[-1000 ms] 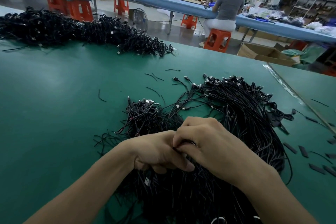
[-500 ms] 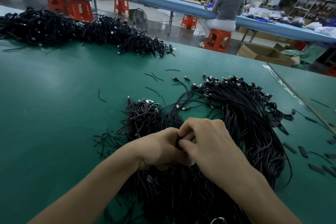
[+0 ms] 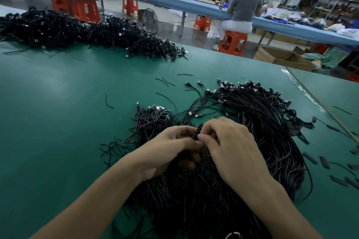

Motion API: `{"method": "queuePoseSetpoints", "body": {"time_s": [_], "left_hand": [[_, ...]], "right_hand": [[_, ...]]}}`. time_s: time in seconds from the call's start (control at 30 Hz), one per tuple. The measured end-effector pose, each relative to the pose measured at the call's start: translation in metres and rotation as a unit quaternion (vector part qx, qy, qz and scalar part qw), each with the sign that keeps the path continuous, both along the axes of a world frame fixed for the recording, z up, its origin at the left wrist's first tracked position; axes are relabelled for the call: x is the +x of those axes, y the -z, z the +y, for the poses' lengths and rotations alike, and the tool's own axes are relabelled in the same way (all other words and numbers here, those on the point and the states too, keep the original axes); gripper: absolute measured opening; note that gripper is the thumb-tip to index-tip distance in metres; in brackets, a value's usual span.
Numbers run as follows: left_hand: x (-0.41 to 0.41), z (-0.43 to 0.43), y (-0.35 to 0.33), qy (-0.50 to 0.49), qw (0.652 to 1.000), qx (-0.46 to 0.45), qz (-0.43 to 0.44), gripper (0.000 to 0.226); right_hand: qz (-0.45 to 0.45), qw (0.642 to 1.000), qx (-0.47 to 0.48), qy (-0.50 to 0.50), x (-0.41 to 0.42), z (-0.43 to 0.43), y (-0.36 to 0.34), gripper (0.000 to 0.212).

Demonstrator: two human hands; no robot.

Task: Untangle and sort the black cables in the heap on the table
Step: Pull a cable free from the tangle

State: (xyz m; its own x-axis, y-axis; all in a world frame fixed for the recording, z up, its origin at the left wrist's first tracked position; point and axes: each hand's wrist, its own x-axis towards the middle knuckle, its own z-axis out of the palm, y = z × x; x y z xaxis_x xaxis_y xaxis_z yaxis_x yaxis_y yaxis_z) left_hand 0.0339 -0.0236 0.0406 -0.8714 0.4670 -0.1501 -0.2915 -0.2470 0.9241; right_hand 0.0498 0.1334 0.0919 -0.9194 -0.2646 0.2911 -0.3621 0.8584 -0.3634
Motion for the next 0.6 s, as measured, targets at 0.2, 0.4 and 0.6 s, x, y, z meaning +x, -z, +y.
{"method": "queuePoseSetpoints", "body": {"time_s": [0.2, 0.4, 0.6], "left_hand": [[-0.003, -0.009, 0.004, -0.05, 0.994, -0.063, 0.071, 0.025], [-0.005, -0.005, -0.004, -0.07, 0.971, -0.152, 0.172, 0.029], [-0.003, 0.012, -0.005, -0.167, 0.97, -0.048, 0.172, 0.018]], "right_hand": [[0.047, 0.997, 0.019, -0.052, -0.005, 0.006, -0.004, 0.008], [0.13, 0.989, -0.012, -0.066, -0.009, 0.004, 0.006, 0.005], [0.185, 0.951, -0.248, 0.016, -0.008, -0.01, 0.033, 0.005]]}}
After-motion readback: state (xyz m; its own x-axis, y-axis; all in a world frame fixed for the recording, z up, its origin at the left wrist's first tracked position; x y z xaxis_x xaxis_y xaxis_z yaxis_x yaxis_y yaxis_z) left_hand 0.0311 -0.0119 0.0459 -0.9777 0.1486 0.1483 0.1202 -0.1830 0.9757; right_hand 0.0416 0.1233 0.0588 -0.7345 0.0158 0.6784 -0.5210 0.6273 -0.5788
